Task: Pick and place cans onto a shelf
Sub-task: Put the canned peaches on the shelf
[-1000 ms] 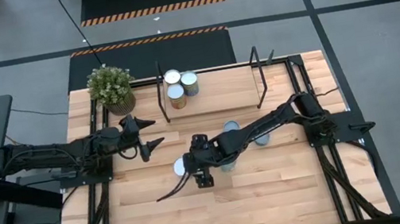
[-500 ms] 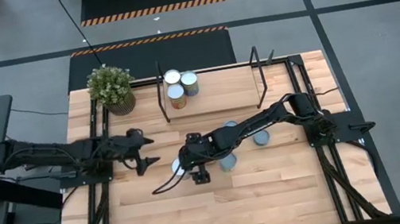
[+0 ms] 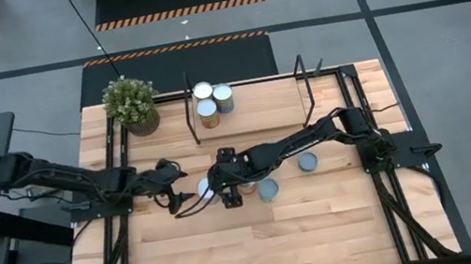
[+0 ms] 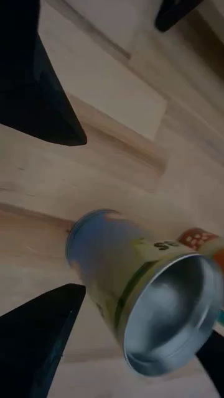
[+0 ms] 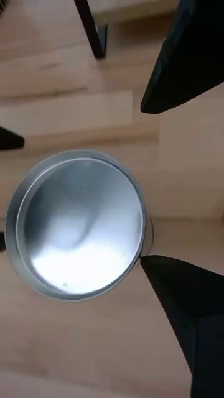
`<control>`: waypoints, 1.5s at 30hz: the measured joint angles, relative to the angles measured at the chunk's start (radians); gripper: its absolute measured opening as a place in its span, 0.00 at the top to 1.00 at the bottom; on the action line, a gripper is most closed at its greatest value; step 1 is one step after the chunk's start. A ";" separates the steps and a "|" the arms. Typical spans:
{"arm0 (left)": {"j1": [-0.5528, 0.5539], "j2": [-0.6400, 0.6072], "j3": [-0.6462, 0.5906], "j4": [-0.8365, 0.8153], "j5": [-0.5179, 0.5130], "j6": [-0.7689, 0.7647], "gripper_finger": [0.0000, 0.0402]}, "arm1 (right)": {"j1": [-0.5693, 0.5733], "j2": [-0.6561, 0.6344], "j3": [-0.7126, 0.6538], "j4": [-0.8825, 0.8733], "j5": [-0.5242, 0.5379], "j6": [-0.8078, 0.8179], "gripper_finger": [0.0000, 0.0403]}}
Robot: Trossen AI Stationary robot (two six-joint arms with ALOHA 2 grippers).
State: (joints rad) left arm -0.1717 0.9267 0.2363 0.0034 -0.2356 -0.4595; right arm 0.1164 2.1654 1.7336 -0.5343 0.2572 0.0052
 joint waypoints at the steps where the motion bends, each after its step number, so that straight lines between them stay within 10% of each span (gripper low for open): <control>1: 0.000 0.008 0.000 0.007 0.000 -0.002 0.04 | -0.003 0.000 0.000 0.000 0.015 -0.011 0.01; 16: 0.000 0.025 0.000 0.079 -0.015 0.000 0.04 | -0.002 -0.024 0.000 -0.058 -0.076 0.002 0.01; 29: -0.001 0.025 0.000 0.081 -0.015 0.002 0.04 | -0.036 -0.023 -0.019 -0.004 0.077 -0.087 0.01; 45: 0.007 0.024 0.000 -0.007 -0.028 -0.054 0.04 | -0.076 -0.023 -0.019 0.014 -0.177 -0.119 0.01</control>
State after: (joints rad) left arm -0.1651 0.9508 0.2363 -0.0036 -0.2639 -0.5133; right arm 0.0406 2.1420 1.7145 -0.5200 0.0806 -0.1137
